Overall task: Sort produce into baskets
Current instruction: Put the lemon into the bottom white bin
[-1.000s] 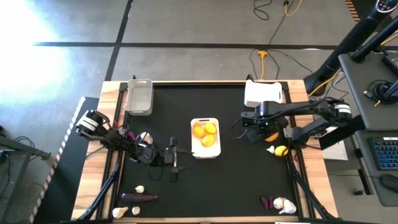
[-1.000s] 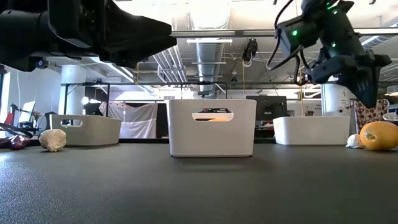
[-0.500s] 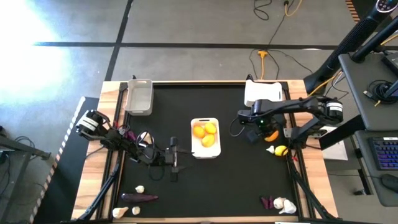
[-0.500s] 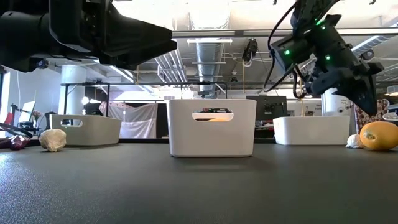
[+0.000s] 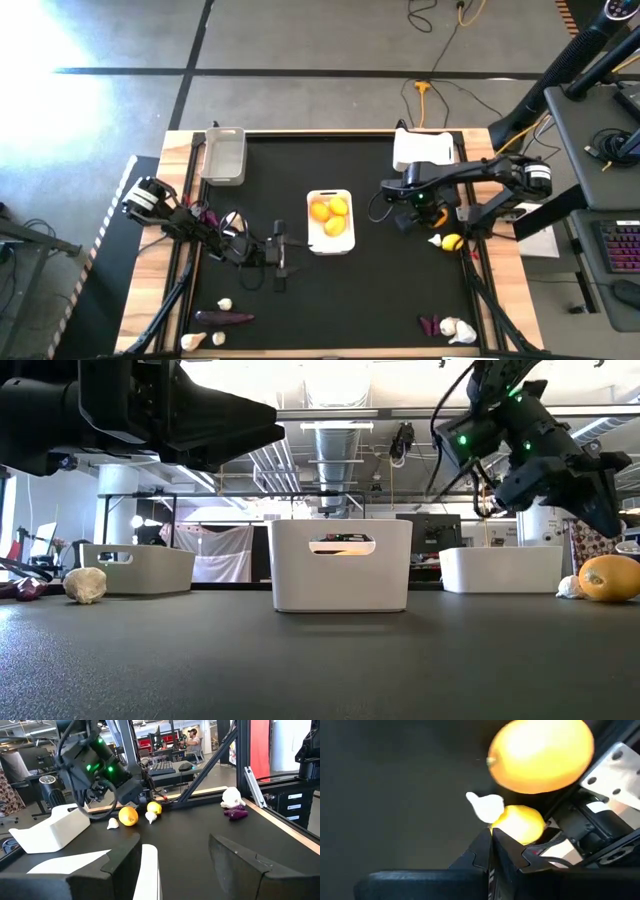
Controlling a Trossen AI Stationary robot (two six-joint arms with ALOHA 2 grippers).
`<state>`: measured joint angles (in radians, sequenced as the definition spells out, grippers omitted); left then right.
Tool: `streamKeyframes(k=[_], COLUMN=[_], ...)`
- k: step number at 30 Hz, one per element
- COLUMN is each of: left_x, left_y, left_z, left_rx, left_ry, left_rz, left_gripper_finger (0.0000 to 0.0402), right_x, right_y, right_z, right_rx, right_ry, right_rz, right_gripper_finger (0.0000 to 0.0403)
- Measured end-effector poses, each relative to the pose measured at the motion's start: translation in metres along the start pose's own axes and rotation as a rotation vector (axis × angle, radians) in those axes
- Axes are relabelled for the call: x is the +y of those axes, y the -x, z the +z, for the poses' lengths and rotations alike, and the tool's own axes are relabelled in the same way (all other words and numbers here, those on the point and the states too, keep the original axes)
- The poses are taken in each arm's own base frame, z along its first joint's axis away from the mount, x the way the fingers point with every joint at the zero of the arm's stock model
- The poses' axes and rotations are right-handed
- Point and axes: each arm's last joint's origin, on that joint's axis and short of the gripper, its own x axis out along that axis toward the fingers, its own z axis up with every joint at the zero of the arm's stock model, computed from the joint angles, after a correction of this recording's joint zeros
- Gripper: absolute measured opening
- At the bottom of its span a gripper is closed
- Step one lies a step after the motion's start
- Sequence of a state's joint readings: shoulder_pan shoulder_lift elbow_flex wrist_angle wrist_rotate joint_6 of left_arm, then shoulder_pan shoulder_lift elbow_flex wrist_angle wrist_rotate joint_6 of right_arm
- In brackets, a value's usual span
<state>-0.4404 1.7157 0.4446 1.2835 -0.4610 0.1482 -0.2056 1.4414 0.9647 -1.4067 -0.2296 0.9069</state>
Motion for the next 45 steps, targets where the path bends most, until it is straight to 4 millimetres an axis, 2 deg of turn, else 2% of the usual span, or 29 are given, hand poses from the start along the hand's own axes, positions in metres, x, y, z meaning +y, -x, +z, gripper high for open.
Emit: streamKeyframes(k=[5,12,25,31,36,41,45], left_x=[0.0,0.0,0.003,0.003,0.003,0.003,0.003], left_y=[0.0,0.0,-0.001,-0.001,-0.001,-0.001,-0.001], left_z=[0.0,0.0,0.0,0.0,0.0,0.0,0.0], left_rx=[0.0,0.001,0.002,0.001,-0.002,-0.002,-0.005], left_ry=[0.0,-0.001,-0.001,-0.003,-0.002,-0.002,-0.001], left_rz=[0.0,0.0,0.01,0.011,0.011,0.011,0.013], left_gripper_finger=[0.0212,0.0212,0.0212,0.0212,0.0212,0.0212,0.0212], right_x=[0.017,0.028,0.027,0.022,0.009,-0.006,-0.015], right_y=[0.011,0.015,0.015,0.015,0.009,-0.002,-0.009], right_z=[-0.016,-0.031,-0.03,-0.023,-0.012,0.003,0.011], right_rx=[-0.119,-0.128,-0.17,-0.218,-0.267,-0.233,-0.156], right_ry=[0.035,0.084,0.123,-0.002,-0.032,-0.113,-0.139], right_rz=[-0.026,-0.008,-0.038,-0.064,-0.164,-0.202,-0.182], right_gripper_finger=[0.0009,0.0031,0.0196,0.0253,0.0312,0.0373,0.0388])
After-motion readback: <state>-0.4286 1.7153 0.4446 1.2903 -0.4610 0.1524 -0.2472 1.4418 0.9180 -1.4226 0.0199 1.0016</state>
